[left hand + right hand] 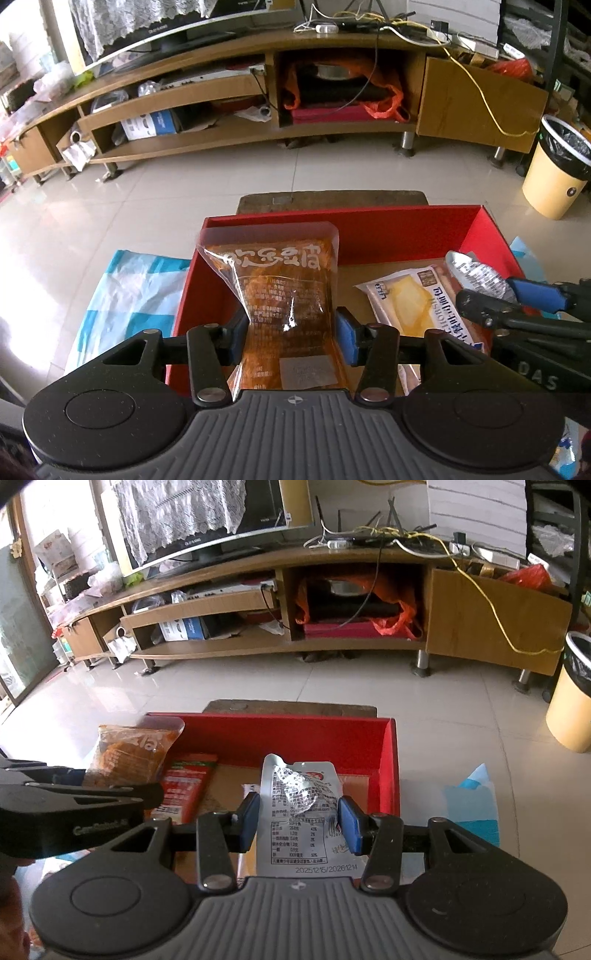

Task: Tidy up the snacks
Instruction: 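Open both tools to drop the brown bag and silver packet into the box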

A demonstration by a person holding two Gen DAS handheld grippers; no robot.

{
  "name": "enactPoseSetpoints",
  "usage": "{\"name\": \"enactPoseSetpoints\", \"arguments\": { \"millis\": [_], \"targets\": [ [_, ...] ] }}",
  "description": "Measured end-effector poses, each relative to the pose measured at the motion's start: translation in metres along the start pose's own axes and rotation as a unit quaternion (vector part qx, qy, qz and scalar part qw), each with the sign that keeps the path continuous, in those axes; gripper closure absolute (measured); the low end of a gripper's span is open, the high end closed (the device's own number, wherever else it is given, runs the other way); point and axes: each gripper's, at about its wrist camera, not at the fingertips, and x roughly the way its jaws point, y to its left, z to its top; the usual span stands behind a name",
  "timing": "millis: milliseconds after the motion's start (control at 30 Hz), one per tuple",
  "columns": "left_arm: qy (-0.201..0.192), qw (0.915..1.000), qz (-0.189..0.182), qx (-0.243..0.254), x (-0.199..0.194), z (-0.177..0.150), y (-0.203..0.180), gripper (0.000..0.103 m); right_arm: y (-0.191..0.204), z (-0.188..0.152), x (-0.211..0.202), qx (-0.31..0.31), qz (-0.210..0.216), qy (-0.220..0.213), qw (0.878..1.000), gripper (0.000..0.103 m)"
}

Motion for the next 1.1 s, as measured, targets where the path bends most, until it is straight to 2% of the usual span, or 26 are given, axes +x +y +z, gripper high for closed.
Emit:
{"name": "enactPoseSetpoints", "arguments": {
  "millis": [33,167,267,700,1100],
  "targets": [
    [0.002,1.0000,0.003,0.001,0.002,0.000,0.000,0.042,-0.001,-0.002,0.004,0.002,-0.001,0.003,1.000,0.060],
    [0.000,0.9999,0.011,0.008,0.004,-0.003,-0.003,0.024,-0.005,-0.005,0.016,0.006,-0.004,0.013,1.000,0.059],
    [-0.009,0.9997,0.018,0.015,0.000,-0.003,-0.005,0.017,-0.007,-0.004,0.018,0.011,-0.001,0.016,1.000,0.058],
    [-0.019,0.9998,0.006,0.001,-0.018,-0.004,0.000,0.017,0.000,0.000,-0.003,0.004,-0.012,-0.001,1.000,0.056],
    [-0.034,0.9990,-0.011,-0.026,-0.059,-0.019,0.020,0.016,0.023,-0.008,-0.051,-0.009,0.004,-0.023,1.000,0.055]
  ]
}}
